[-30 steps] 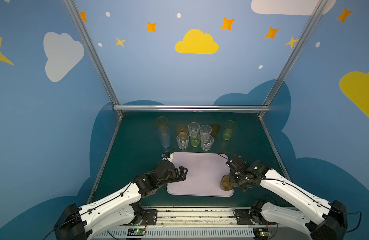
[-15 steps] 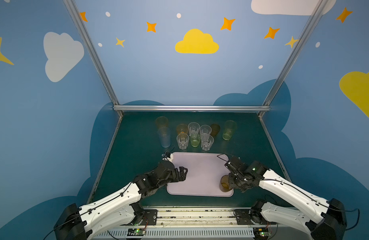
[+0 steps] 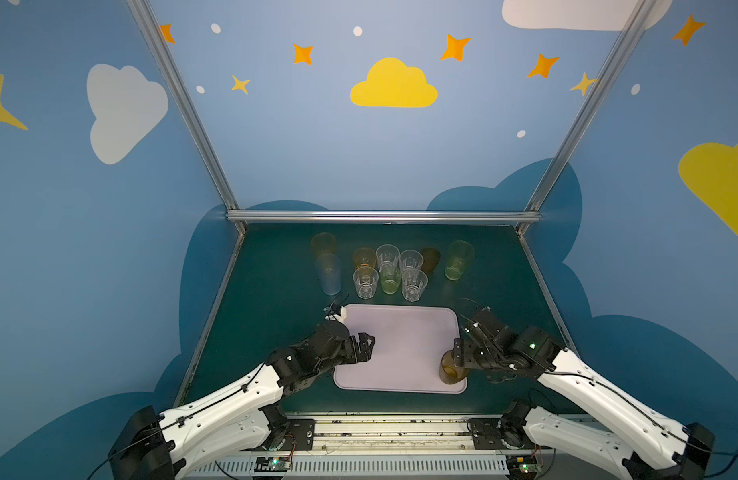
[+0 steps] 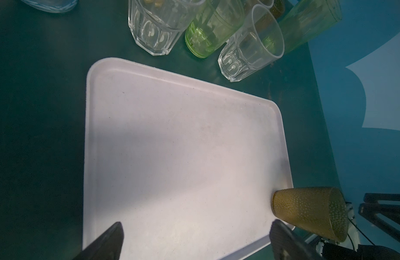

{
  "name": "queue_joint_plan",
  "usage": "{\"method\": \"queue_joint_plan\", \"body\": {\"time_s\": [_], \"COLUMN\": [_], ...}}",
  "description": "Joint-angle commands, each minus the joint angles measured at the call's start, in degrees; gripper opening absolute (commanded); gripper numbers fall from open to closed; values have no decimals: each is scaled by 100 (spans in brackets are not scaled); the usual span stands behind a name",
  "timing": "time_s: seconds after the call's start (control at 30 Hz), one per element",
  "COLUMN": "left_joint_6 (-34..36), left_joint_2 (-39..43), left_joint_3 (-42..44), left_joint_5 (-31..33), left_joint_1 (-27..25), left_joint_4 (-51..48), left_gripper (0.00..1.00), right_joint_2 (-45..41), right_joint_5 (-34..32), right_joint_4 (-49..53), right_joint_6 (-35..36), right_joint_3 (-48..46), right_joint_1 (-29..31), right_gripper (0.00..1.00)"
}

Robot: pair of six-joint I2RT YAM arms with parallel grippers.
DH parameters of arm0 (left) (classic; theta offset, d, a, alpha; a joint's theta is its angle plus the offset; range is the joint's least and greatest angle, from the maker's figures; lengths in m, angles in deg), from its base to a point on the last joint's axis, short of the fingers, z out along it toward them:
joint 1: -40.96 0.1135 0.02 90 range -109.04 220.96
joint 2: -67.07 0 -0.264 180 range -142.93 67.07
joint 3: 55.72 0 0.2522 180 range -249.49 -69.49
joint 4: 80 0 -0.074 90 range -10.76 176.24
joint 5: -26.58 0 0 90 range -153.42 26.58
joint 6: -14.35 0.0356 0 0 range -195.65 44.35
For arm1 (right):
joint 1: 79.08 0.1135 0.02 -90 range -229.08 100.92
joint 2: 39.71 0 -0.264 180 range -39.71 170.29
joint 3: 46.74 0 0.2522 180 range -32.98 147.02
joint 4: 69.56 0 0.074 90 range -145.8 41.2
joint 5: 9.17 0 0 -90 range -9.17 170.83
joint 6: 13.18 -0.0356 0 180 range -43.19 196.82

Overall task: Place the glasses into the tray
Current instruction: 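Lower the gold dimpled glass onto the tray corner nearest the right gripper and release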

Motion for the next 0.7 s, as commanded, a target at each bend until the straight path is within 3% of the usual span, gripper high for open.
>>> {"method": "queue_joint_plan", "body": {"time_s": [0.0,0.67], "left_joint_6": [88,251], "left_joint_2": [-37,293], "left_joint_3": [-193,-152], "left_joint_5": [57,315], "left_joint_1": [32,332], "left_joint_4": [-140,-178], "left_gripper": [100,100], "right_joint_2": [-188,467], "right_joint_5": [-78,1175], "right_joint_4": [-256,-1460], "right_joint_6": [177,987], "right_joint_3": [234,619], "right_joint_1": [-94,-1102], "right_gripper": [87,87]}}
